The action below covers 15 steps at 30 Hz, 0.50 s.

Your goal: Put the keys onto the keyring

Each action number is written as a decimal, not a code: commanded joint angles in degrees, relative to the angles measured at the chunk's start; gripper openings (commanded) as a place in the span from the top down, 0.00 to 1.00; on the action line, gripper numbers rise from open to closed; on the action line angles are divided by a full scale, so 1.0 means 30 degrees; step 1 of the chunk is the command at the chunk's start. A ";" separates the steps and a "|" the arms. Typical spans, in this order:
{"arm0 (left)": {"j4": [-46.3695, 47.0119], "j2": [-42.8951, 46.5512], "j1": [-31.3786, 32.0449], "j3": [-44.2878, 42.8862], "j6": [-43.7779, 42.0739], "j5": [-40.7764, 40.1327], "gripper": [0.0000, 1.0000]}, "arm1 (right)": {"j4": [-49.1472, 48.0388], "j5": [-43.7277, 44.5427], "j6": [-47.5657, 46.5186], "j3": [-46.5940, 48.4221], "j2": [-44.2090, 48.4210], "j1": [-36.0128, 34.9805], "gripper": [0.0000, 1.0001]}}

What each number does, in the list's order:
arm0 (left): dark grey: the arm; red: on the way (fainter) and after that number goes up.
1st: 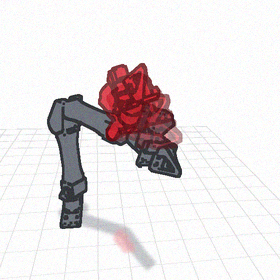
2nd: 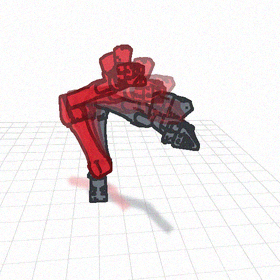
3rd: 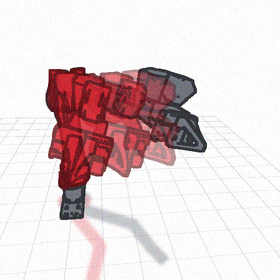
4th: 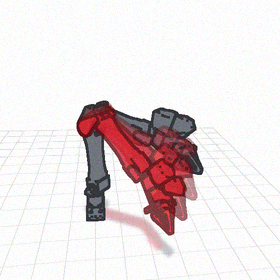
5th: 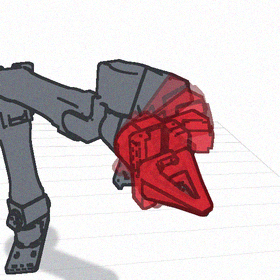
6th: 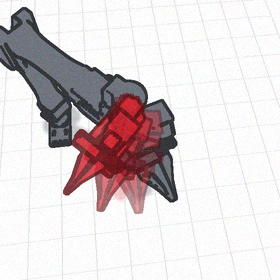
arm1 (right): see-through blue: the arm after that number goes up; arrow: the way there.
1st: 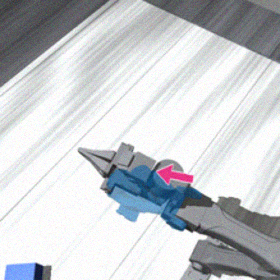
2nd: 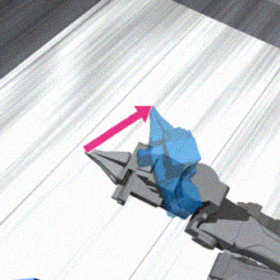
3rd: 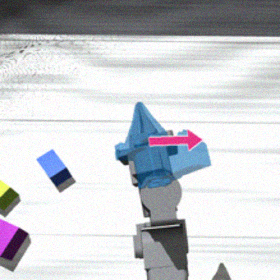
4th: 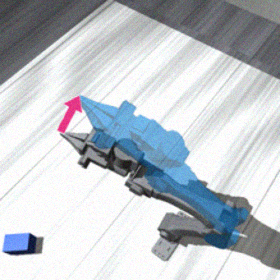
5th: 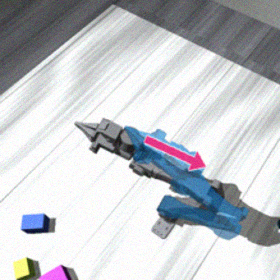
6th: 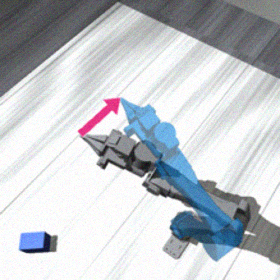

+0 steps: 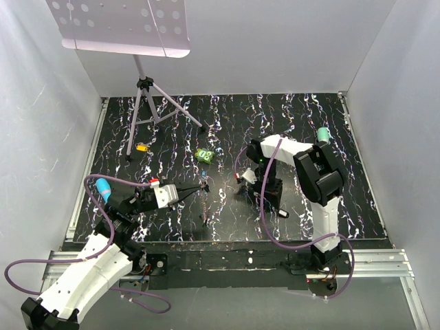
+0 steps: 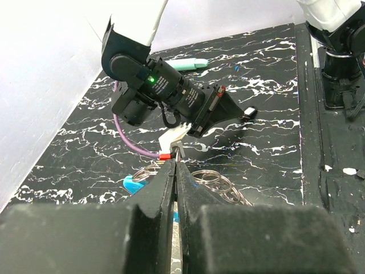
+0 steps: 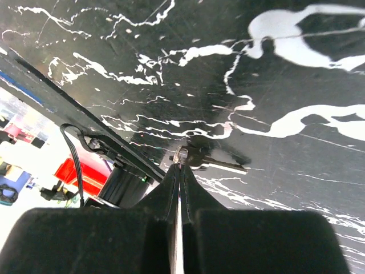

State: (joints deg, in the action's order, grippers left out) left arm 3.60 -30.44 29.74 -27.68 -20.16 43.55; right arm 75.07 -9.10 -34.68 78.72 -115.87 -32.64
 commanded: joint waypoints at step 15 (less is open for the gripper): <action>0.0325 -0.0021 -0.0098 -0.0499 -0.0398 -0.0249 1.00 | 0.1228 0.0164 0.1656 0.3204 -0.2654 0.0012 0.99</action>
State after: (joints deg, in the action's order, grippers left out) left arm 3.22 -30.76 29.74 -27.68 -20.56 43.40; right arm 75.09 -8.67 -30.41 85.84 -123.48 -32.64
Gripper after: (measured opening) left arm 0.013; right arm 0.024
